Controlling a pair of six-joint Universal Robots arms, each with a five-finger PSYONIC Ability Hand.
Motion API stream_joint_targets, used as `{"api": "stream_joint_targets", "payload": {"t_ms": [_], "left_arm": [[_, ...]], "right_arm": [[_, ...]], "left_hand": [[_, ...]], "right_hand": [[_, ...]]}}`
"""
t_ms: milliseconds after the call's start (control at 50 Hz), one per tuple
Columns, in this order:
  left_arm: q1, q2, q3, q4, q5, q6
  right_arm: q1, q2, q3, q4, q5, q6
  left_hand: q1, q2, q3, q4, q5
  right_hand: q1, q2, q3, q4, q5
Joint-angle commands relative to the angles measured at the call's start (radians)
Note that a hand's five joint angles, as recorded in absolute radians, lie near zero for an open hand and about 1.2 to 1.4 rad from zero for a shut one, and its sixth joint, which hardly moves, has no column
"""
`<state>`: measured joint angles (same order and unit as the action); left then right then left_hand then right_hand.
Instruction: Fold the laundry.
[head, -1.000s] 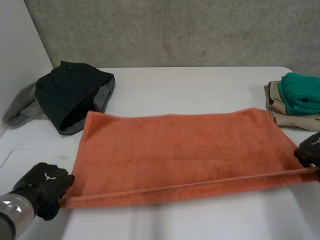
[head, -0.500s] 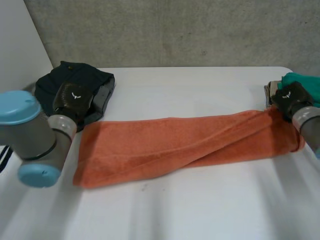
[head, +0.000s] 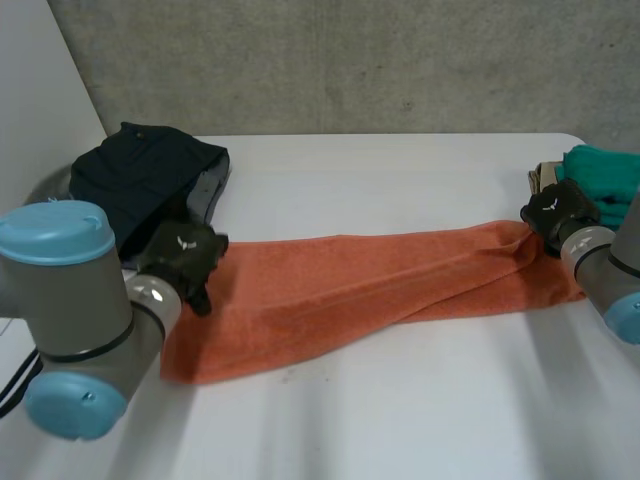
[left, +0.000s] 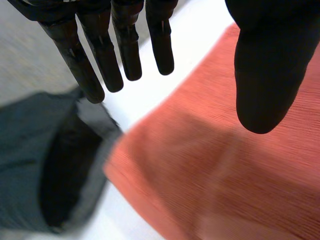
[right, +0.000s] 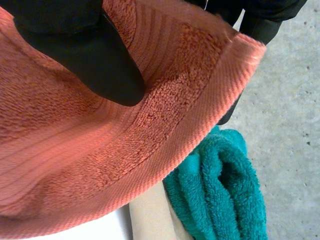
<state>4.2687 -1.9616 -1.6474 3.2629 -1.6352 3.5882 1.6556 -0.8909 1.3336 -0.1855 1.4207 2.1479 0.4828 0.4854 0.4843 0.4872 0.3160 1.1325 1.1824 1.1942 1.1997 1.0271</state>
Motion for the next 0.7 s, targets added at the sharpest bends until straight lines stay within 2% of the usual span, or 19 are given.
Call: {"api": "stream_joint_targets", "payload": {"t_ms": [20,180,240,260,340,460,540,600,620,640,700], "left_arm": [[0.0,-0.01,-0.026,-0.085,0.003,-0.022],[0.031,-0.138,-0.008,0.044,0.003,-0.017],[0.049,-0.155,0.001,0.057,0.003,-0.016],[0.05,-0.155,0.001,0.063,0.002,-0.014],[0.045,-0.138,0.014,0.113,-0.003,-0.012],[0.066,-0.099,0.061,0.27,0.005,-0.005],[0.085,-0.135,0.103,0.253,0.005,-0.005],[0.071,-0.155,0.093,0.172,0.005,-0.012],[0.069,-0.146,0.075,0.12,0.002,-0.019],[0.066,-0.145,0.066,0.101,0.002,-0.022],[0.045,-0.106,0.012,0.038,0.003,-0.028]], "right_arm": [[-0.003,-0.036,0.065,-0.003,-0.023,0.0],[-0.003,-0.036,0.108,-0.006,-0.029,-0.002],[-0.005,-0.036,0.121,-0.012,-0.028,-0.002],[-0.005,-0.036,0.124,-0.012,-0.028,-0.002],[-0.007,-0.042,0.122,-0.012,-0.028,-0.002],[-0.002,-0.079,0.107,-0.014,-0.028,0.001],[0.0,-0.08,0.092,-0.014,-0.026,0.001],[-0.002,-0.079,0.091,-0.012,-0.026,0.003],[-0.002,-0.079,0.096,-0.012,-0.026,0.003],[-0.002,-0.079,0.101,-0.012,-0.026,0.003],[-0.002,-0.079,0.107,-0.012,-0.026,0.003]], "left_hand": [[0.136,0.133,0.134,0.131,0.128],[0.326,0.324,0.325,0.322,0.319],[0.847,0.845,0.846,0.843,0.84],[0.913,0.91,0.911,0.908,0.905],[0.913,0.911,0.912,0.909,0.906],[0.913,0.911,0.912,0.909,0.906],[0.913,0.911,0.912,0.909,0.906],[0.913,0.911,0.912,0.909,0.906],[0.524,0.522,0.523,0.52,0.517],[0.425,0.422,0.423,0.42,0.417],[0.4,0.398,0.399,0.396,0.392]], "right_hand": [[0.264,0.214,0.202,0.197,0.195],[0.264,0.214,0.202,0.197,0.195],[0.264,0.214,0.202,0.197,0.195],[0.264,0.214,0.202,0.197,0.195],[0.264,0.214,0.202,0.197,0.195],[0.264,0.214,0.202,0.197,0.195],[0.264,0.214,0.202,0.197,0.195],[0.264,0.214,0.202,0.197,0.195],[0.264,0.214,0.202,0.197,0.195],[0.264,0.214,0.202,0.197,0.195],[0.264,0.214,0.202,0.197,0.195]]}}
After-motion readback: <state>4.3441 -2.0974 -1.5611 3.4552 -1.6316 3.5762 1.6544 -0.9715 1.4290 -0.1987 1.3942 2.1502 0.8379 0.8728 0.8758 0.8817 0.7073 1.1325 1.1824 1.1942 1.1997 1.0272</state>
